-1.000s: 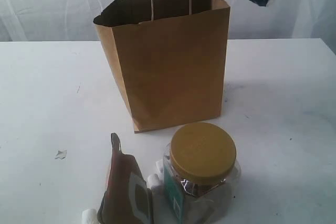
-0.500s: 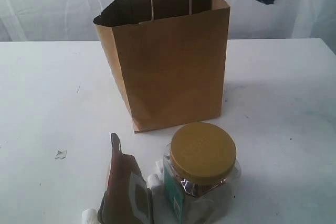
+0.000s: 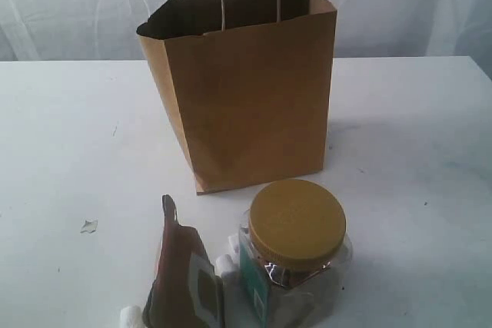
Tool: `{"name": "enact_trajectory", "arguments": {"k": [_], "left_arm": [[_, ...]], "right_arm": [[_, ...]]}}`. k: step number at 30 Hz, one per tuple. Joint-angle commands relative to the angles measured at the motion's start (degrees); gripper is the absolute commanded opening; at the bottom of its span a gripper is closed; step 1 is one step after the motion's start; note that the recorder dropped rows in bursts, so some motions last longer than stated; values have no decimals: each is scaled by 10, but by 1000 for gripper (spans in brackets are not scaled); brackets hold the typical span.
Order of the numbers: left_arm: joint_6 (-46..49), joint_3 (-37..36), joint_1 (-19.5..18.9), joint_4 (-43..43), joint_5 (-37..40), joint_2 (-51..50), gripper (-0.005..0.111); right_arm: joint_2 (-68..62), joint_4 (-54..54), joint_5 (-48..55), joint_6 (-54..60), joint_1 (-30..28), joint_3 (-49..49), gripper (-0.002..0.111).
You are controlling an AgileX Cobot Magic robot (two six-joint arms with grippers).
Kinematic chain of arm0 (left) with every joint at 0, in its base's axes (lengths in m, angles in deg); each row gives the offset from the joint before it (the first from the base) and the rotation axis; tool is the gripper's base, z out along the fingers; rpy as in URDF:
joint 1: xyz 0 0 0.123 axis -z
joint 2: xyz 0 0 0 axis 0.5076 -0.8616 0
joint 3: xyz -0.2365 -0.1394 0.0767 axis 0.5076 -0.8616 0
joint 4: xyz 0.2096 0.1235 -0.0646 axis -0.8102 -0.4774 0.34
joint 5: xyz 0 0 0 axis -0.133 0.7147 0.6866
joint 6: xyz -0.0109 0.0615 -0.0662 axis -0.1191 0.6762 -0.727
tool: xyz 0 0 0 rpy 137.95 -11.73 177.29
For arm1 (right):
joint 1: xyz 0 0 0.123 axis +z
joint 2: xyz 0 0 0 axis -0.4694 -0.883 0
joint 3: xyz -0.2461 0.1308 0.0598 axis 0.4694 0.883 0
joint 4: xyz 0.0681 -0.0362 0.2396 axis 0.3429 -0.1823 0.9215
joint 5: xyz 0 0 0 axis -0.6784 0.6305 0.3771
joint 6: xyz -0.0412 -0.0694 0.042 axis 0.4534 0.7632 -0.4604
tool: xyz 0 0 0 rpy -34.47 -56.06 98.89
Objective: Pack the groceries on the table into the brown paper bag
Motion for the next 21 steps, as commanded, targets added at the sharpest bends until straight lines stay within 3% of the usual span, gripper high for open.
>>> {"name": "enact_trajectory", "arguments": {"k": [1,10,21], "left_arm": [[-1,-2,1,0,0,3,0],[-1,-2,1,0,0,3,0],[-1,-2,1,0,0,3,0]], "right_arm": [[16,119,-14,22,8,-3,0],[8,142,-14,98,77,-3,0],[-36,171,-23,193,120,-3,0]]}}
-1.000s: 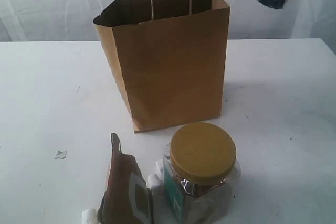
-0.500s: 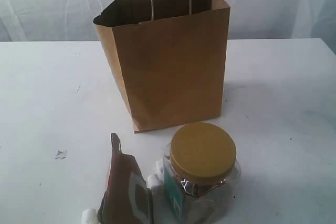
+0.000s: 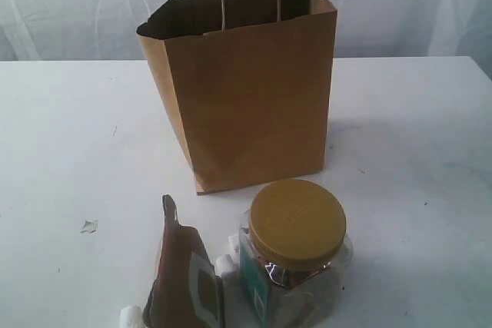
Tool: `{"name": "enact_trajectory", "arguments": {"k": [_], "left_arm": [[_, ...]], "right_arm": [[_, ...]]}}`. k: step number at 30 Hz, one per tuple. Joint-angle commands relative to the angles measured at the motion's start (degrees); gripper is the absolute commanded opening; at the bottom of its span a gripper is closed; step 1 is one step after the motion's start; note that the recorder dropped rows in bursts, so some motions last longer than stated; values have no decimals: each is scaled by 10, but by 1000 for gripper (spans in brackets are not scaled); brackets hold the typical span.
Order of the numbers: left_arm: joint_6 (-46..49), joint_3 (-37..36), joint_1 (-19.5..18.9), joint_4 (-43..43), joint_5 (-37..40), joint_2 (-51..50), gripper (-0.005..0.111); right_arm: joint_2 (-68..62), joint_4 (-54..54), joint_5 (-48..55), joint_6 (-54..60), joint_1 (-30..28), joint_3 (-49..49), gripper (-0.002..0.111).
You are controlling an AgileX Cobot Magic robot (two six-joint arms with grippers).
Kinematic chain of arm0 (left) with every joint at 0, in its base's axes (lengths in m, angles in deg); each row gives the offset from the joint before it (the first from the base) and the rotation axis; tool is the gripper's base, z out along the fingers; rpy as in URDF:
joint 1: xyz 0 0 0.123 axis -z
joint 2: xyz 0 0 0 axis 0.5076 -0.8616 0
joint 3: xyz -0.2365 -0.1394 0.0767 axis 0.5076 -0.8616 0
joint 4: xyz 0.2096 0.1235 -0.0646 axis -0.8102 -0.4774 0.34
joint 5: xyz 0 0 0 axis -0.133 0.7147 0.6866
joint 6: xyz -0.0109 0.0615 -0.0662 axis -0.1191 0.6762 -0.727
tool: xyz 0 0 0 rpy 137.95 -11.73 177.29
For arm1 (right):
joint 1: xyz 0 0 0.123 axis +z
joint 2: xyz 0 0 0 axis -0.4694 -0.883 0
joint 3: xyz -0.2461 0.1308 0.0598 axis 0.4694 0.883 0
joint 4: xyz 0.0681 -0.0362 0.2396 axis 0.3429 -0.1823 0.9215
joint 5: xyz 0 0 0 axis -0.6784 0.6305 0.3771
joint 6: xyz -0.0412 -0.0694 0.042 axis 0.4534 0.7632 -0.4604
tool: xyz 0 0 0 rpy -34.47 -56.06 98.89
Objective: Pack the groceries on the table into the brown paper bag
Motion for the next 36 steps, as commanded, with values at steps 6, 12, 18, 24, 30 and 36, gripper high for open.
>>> {"name": "enact_trajectory", "arguments": {"k": [6,12,18,24,30,36], "left_arm": [[-1,-2,1,0,0,3,0],[-1,-2,1,0,0,3,0],[-1,-2,1,0,0,3,0],[-1,-2,1,0,0,3,0],[-1,-2,1,0,0,3,0],[-1,-2,1,0,0,3,0]], "right_arm": [[-6,139,-66,59,9,-3,0],[-6,182,-72,99,9,-3,0],[-6,180,-73,156,9,-3,0],[-6,177,-80,202,9,-3,0],[-6,177,-87,245,12,-3,0],[-16,155,-88,288,27,-3,0]]}}
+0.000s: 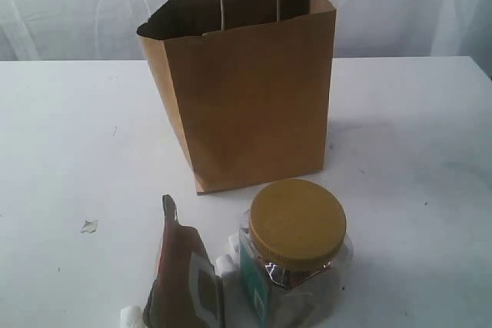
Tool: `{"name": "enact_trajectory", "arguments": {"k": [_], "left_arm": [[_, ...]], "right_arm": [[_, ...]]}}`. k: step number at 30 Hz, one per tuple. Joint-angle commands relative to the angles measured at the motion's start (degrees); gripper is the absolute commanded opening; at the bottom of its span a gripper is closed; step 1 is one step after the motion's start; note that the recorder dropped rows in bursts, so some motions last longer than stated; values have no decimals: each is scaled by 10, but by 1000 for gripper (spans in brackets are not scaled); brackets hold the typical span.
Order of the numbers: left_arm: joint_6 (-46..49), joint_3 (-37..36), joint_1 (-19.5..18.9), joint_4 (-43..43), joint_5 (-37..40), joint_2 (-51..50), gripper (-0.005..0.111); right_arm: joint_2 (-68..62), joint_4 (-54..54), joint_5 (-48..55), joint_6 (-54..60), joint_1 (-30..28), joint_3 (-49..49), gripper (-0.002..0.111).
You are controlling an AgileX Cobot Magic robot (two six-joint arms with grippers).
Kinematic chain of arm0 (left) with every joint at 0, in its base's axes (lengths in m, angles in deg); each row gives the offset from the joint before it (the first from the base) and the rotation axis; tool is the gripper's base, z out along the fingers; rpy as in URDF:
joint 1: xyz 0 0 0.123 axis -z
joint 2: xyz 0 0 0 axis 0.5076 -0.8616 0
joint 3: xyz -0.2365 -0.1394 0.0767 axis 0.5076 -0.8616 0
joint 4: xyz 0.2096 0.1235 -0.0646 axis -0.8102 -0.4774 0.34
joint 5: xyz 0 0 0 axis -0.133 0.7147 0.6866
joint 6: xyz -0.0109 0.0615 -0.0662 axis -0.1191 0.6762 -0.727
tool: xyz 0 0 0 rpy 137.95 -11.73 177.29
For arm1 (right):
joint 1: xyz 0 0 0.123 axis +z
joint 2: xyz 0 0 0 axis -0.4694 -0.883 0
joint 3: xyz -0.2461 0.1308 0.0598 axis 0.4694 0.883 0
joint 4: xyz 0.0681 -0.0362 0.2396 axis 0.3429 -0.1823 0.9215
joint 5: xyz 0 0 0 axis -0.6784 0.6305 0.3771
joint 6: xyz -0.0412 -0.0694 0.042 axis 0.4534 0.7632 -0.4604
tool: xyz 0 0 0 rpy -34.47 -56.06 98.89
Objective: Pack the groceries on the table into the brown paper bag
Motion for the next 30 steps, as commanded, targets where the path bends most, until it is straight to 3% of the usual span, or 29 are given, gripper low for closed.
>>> {"name": "enact_trajectory", "arguments": {"k": [1,10,21,30], "left_arm": [[-1,-2,1,0,0,3,0],[-1,-2,1,0,0,3,0],[-1,-2,1,0,0,3,0],[-1,-2,1,0,0,3,0]], "right_arm": [[0,22,-12,40,13,-3,0],[1,-16,-7,12,16,-3,0],[14,1,67,-90,-108,1,0],[-40,121,67,-93,-200,23,0]]}}
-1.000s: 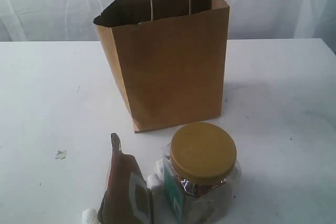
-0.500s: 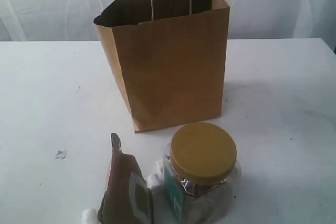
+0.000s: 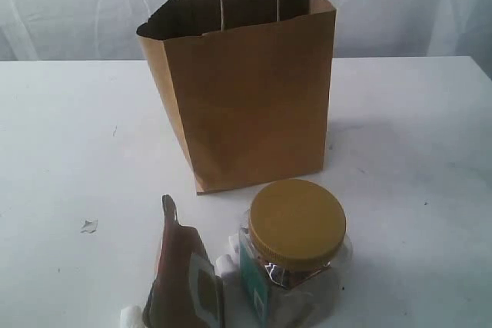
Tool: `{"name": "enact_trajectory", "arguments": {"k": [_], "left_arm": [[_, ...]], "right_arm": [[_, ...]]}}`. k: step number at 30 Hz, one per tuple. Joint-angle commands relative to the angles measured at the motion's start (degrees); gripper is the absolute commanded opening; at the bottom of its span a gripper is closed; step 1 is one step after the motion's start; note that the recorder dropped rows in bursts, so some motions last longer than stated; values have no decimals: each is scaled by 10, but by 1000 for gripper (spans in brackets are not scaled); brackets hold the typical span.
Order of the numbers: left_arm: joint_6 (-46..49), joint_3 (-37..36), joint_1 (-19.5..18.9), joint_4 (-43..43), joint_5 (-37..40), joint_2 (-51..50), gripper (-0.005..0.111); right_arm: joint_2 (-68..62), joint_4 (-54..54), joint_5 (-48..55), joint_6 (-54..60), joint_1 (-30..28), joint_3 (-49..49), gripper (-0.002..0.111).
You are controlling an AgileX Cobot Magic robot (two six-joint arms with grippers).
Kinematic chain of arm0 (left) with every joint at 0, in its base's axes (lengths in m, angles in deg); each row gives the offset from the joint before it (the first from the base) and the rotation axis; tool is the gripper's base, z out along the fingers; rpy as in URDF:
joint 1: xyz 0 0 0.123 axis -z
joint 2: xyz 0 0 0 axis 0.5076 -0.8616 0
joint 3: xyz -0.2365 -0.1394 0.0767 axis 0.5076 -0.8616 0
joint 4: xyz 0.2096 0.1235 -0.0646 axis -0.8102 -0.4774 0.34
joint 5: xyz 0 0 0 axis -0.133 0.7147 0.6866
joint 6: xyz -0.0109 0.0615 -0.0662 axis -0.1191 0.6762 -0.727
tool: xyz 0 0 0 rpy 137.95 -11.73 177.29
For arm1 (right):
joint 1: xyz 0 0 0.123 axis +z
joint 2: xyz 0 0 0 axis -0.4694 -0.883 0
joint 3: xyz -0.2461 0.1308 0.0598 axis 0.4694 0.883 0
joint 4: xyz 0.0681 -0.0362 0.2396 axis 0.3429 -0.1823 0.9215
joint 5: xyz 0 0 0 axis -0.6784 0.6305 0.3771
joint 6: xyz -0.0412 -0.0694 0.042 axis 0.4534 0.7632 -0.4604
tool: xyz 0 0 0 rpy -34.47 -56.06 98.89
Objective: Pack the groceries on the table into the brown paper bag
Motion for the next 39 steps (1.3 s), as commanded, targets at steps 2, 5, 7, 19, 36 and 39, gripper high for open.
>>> {"name": "enact_trajectory", "arguments": {"k": [2,5,7,19,36,39], "left_arm": [[-1,-2,1,0,0,3,0],[-1,-2,1,0,0,3,0],[-1,-2,1,0,0,3,0],[-1,-2,1,0,0,3,0],[-1,-2,1,0,0,3,0],[-1,-2,1,0,0,3,0]], "right_arm": [[-62,102,-9,0,-19,-12,0],[-100,102,-9,0,-19,-15,0],[-118,102,-9,-5,-19,-22,0],[-136,102,-9,-12,41,-122,0],[-153,72,-9,-110,24,-124,0],[-152,65,-9,-136,21,-124,0]]}}
